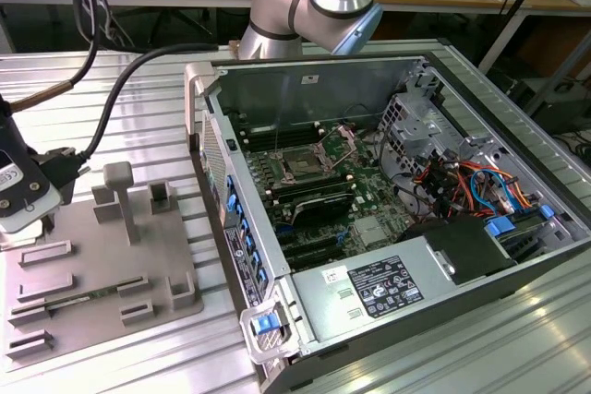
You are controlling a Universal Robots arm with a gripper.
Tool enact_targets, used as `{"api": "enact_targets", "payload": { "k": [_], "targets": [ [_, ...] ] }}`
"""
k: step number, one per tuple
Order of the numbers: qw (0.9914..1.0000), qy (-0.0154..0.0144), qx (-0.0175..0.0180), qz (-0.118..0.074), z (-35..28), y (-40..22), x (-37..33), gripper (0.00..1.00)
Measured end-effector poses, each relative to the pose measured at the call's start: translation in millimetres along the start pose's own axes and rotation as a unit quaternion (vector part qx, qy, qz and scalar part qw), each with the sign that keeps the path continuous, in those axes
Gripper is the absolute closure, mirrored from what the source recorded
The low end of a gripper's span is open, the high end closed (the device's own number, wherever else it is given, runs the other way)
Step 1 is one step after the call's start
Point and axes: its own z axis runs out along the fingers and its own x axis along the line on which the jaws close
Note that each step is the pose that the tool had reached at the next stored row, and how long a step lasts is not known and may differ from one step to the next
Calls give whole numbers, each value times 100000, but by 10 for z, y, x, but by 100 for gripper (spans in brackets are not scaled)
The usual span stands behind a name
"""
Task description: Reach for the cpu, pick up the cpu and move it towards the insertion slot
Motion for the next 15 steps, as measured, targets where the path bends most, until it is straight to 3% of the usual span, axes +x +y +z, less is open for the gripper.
{"api": "enact_targets", "payload": {
  "k": [9,15],
  "targets": [
    [100000,-6,-4,4,-70,4,0,45],
    [100000,0,-1,4,-83,4,1,45]
  ]
}}
